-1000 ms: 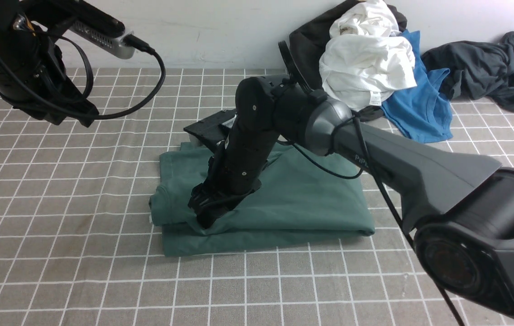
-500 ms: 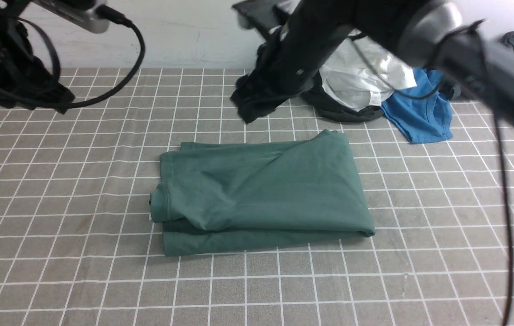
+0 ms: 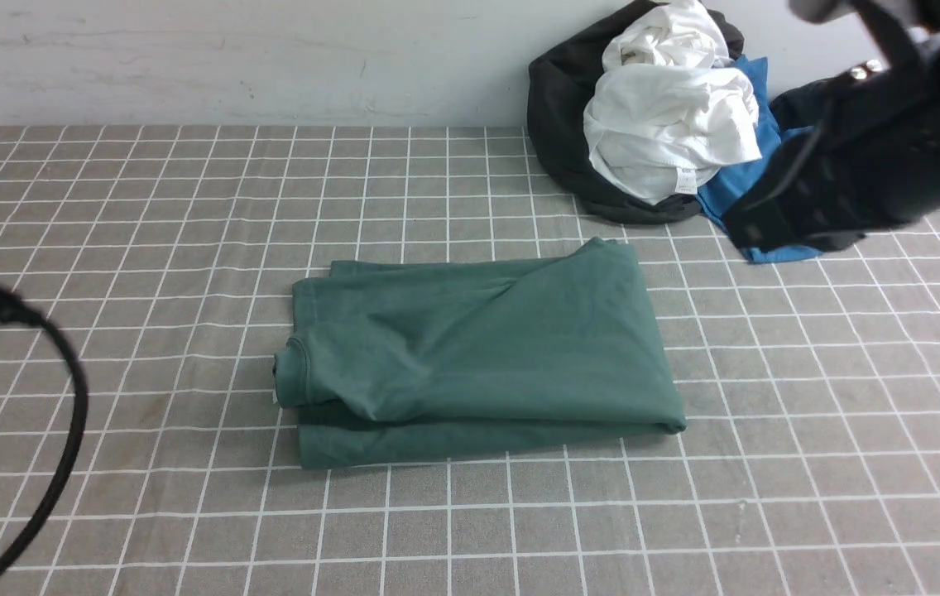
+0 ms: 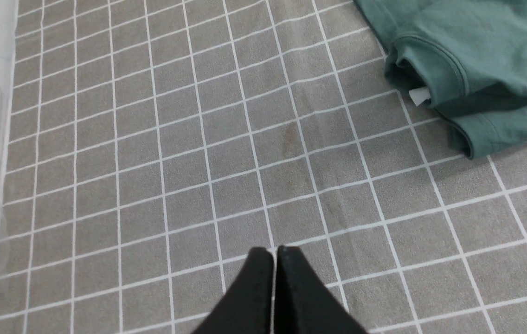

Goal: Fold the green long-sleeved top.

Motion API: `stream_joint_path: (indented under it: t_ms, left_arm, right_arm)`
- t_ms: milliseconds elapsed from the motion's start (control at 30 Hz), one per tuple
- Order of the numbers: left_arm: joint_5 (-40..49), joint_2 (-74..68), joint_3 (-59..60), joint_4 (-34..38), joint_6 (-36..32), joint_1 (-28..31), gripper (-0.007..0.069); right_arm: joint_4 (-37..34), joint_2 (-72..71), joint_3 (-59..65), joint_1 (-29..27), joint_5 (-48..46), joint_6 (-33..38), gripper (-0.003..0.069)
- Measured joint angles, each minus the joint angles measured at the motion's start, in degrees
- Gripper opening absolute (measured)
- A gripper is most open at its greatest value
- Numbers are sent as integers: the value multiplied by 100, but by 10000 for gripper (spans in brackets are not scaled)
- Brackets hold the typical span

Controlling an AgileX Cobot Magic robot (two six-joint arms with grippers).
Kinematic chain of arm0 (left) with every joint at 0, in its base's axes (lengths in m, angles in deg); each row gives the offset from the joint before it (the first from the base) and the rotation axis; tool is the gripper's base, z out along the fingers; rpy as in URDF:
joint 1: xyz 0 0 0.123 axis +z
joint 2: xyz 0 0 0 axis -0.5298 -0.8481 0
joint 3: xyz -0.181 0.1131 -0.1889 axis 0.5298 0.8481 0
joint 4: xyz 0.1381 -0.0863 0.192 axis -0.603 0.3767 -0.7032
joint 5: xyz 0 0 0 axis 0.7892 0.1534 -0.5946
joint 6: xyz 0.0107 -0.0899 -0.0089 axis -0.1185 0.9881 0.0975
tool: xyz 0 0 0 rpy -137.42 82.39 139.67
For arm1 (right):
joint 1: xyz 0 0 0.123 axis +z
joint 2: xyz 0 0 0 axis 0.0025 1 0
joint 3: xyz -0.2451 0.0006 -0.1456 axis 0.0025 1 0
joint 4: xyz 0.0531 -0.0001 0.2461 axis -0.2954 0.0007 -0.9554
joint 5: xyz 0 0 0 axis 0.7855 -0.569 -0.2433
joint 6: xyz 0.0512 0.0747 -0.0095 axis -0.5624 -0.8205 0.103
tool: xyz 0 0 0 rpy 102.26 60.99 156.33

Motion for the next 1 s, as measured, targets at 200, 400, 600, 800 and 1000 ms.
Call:
stream_joint_path:
  t_ms: [200,400,600,800,1000]
  left_arm:
    - [-319,1357,839,5,104,0,-7]
    - [-441,2637,1299,5,111,0,-7]
    - [-456,2983,1312,0,111,0,-7]
    - [-451,2989,1313,0,113,0,-7]
    - [-451,2989,1313,0,118,0,-7]
  right_arm:
    - [-120,-1626,1400,0,1517,27,-13]
    - [-150,-3377,2967,0,2787,32,-15]
    - [-165,-3936,3539,0,3052,32,-15]
    - [-170,-3961,3574,0,2956,32,-15]
    - [-170,-3961,3579,0,2793,32,-15]
